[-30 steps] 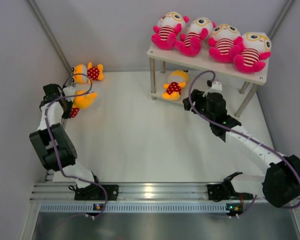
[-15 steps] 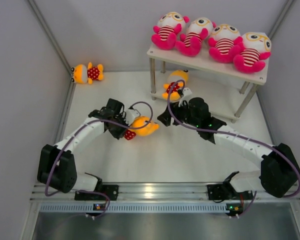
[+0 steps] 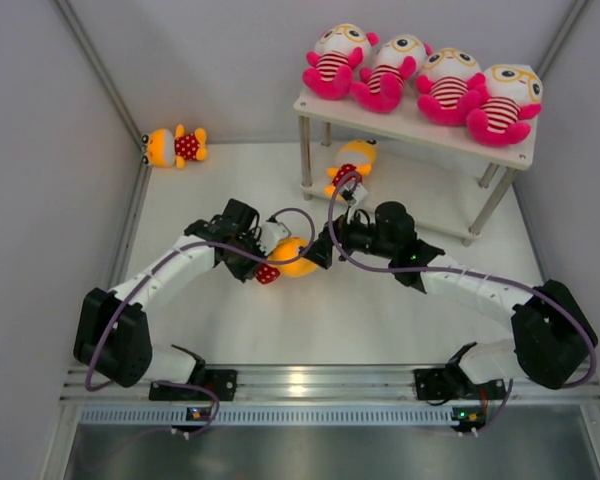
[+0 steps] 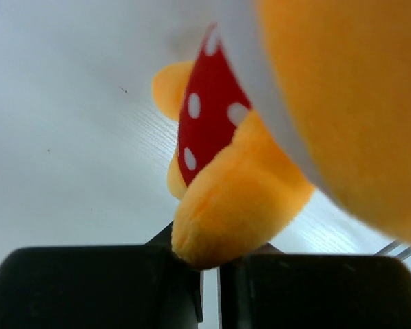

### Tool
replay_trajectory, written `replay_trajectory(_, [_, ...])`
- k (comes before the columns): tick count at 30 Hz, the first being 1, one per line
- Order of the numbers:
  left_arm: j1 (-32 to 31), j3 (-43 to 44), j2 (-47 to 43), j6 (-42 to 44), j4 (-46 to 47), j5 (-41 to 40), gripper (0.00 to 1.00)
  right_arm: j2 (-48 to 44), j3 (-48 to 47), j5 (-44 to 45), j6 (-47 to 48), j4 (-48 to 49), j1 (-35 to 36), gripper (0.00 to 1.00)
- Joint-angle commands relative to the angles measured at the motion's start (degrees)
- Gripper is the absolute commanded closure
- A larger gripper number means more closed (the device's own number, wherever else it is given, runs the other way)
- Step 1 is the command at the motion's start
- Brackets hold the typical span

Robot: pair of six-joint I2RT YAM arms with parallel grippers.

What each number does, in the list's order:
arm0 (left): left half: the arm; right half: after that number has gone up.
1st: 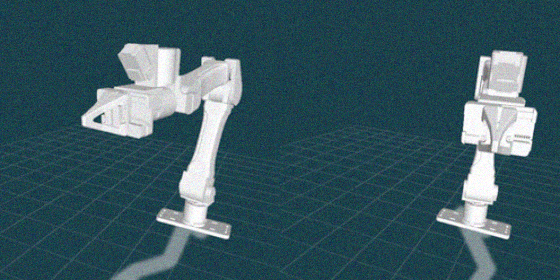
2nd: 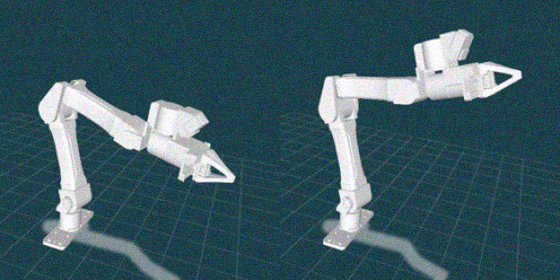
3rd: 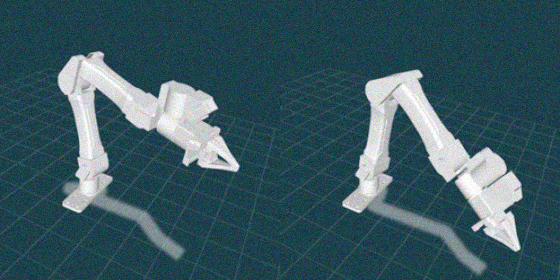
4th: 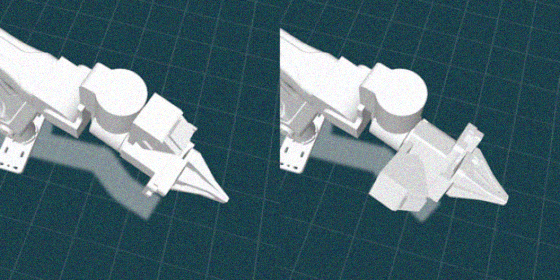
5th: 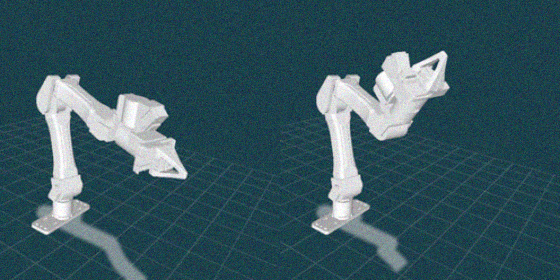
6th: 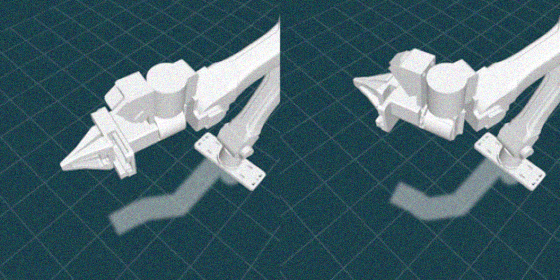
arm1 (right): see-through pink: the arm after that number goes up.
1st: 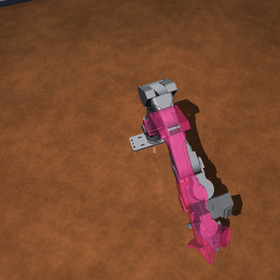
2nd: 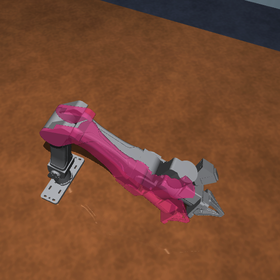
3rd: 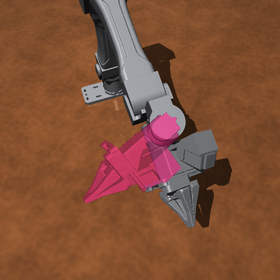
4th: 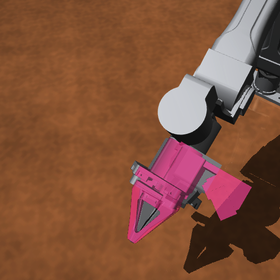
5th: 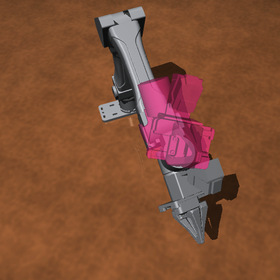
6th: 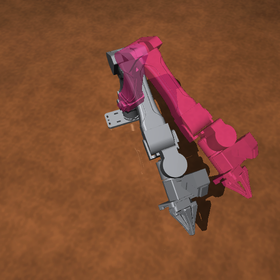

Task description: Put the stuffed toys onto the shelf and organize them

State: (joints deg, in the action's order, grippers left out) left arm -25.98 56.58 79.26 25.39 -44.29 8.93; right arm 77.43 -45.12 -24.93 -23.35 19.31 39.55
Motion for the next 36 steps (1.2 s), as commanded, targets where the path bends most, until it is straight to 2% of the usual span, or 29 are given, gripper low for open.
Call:
replay_trajectory(1, [-0.22,2.31,-1.66,-0.34,-0.18,-0.14,1.00,-1.93,-0.05,-2.23,5.15,3.55,2.19,0.02])
replay_trajectory(8, [-0.30,2.75,-2.09,-0.34,-0.18,-0.58,1.00,1.93,-0.23,2.32,4.11,3.46,4.92,0.09])
replay_trajectory(13, [-0.22,3.01,-2.62,-0.08,-0.80,0.30,1.00,7.72,-4.52,3.39,3.76,1.17,4.83,0.25])
replay_trajectory(14, [-0.30,3.01,-2.54,-0.07,-0.88,0.56,1.00,8.17,-4.62,3.57,3.15,2.30,4.92,0.31])
replay_trajectory(15, [-0.30,3.01,-2.62,-0.07,-0.97,0.82,1.00,8.35,-4.45,4.01,2.97,3.35,4.92,0.53])
replay_trajectory(17, [-0.30,3.01,-2.80,0.10,-1.41,1.53,1.00,7.92,-3.83,4.89,2.87,4.94,4.92,0.79])
replay_trajectory(18, [-0.30,3.10,-2.89,0.19,-2.02,2.49,1.00,7.48,-3.83,4.71,3.40,4.69,4.92,0.97])
replay_trajectory(19, [-0.30,3.36,-2.97,0.10,-2.55,2.93,1.00,6.43,-4.01,4.28,4.45,3.73,4.92,1.00])
replay_trajectory(20, [-0.22,4.23,-2.98,0.19,-2.99,3.46,1.00,5.81,-4.09,3.75,7.68,2.76,4.92,1.00])
replay_trajectory(22, [-0.30,5.55,-2.71,0.28,-5.36,4.95,0.68,2.49,-3.31,1.48,11.73,0.03,4.48,1.00])
replay_trajectory(25, [-0.13,10.12,-3.06,0.89,-10.52,8.54,0.36,-3.31,-2.86,-2.73,21.31,-5.04,2.38,1.00])
replay_trajectory(27, [-0.13,14.86,-3.50,1.94,-13.61,10.92,0.32,-6.66,-4.35,-5.12,30.71,-9.88,0.28,1.00])
replay_trajectory(28, [-0.04,16.53,-3.76,2.38,-16.76,13.72,0.30,-7.63,-6.62,-7.74,33.96,-16.43,-0.26,1.00])
replay_trajectory(29, [-0.04,20.20,-3.94,3.52,-18.36,15.14,0.30,-8.34,-7.95,-9.07,40.69,-19.11,-0.70,1.00])
replay_trajectory(31, [0.05,24.09,-4.12,4.84,-21.70,18.22,0.30,-10.36,-11.73,-11.09,48.10,-27.01,-1.23,1.00])
replay_trajectory(32, [0.05,27.76,-3.86,6.15,-24.41,20.93,0.29,-10.98,-12.70,-11.63,55.36,-32.70,-1.32,1.00])
replay_trajectory(34, [0.05,31.38,-3.68,7.65,-27.24,23.23,0.28,-12.38,-14.89,-12.86,64.43,-36.26,-1.32,1.00])
replay_trajectory(36, [0.05,35.61,-3.50,7.57,-28.13,25.17,0.18,-13.44,-16.48,-15.14,71.57,-42.76,-1.23,1.00])
